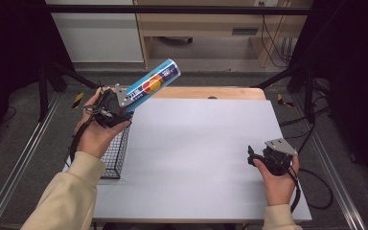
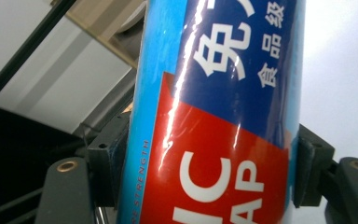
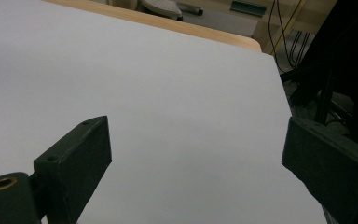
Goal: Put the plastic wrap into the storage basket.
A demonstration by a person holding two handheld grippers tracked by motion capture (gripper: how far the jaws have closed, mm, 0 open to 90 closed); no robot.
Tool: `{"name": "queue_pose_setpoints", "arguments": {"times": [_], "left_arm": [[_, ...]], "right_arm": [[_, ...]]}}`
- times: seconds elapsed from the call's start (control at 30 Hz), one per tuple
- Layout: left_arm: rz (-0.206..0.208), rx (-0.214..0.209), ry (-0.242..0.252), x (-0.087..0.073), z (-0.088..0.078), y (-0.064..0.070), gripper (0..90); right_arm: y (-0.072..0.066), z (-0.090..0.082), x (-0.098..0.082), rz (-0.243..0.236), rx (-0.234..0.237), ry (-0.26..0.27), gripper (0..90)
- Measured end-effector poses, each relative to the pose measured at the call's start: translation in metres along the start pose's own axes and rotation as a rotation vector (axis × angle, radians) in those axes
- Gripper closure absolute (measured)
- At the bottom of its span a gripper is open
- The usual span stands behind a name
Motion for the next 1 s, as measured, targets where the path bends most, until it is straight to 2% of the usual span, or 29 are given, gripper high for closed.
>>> {"name": "queue_pose_setpoints", "arguments": {"times": [0.1,0.13,0.23,0.37,0.4,0.5,0.7,1.0], "left_arm": [[-0.02,0.014,-0.014,0.0,0.001,-0.003,29.4],[-0.044,0.026,-0.02,0.0,0.002,-0.005,29.4],[-0.065,0.063,-0.05,0.0,0.002,-0.01,29.5],[-0.086,0.089,-0.09,-0.003,-0.001,-0.018,29.6],[-0.091,0.107,-0.104,-0.005,-0.003,-0.021,29.6],[-0.104,0.116,-0.127,-0.01,-0.007,-0.025,29.7],[-0.111,0.117,-0.163,-0.02,-0.014,-0.024,29.8],[-0.137,0.081,-0.214,-0.047,-0.016,-0.014,30.0]], "right_arm": [[-0.002,0.0,0.001,0.0,0.004,0.001,8.5],[-0.003,-0.001,0.001,-0.002,0.008,0.002,8.5],[-0.004,-0.001,0.001,-0.002,0.013,0.003,8.5],[-0.004,0.0,0.001,0.007,0.024,0.001,8.5],[-0.004,0.0,0.001,0.008,0.031,-0.003,8.6],[-0.004,0.001,0.001,0.009,0.04,-0.003,8.7],[-0.006,0.002,0.0,0.012,0.051,-0.001,8.8],[-0.008,0.003,0.0,0.009,0.058,-0.006,9.7]]}}
Point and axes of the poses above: each handheld gripper's, and its own axes: z roughly forward along the jaws, x roughly out of its top, y roughly to its right, the point moved 2 cm from there along z, roughly forward along the jaws, and after that the axes turned 12 degrees about -z, right-handed, at the moved point
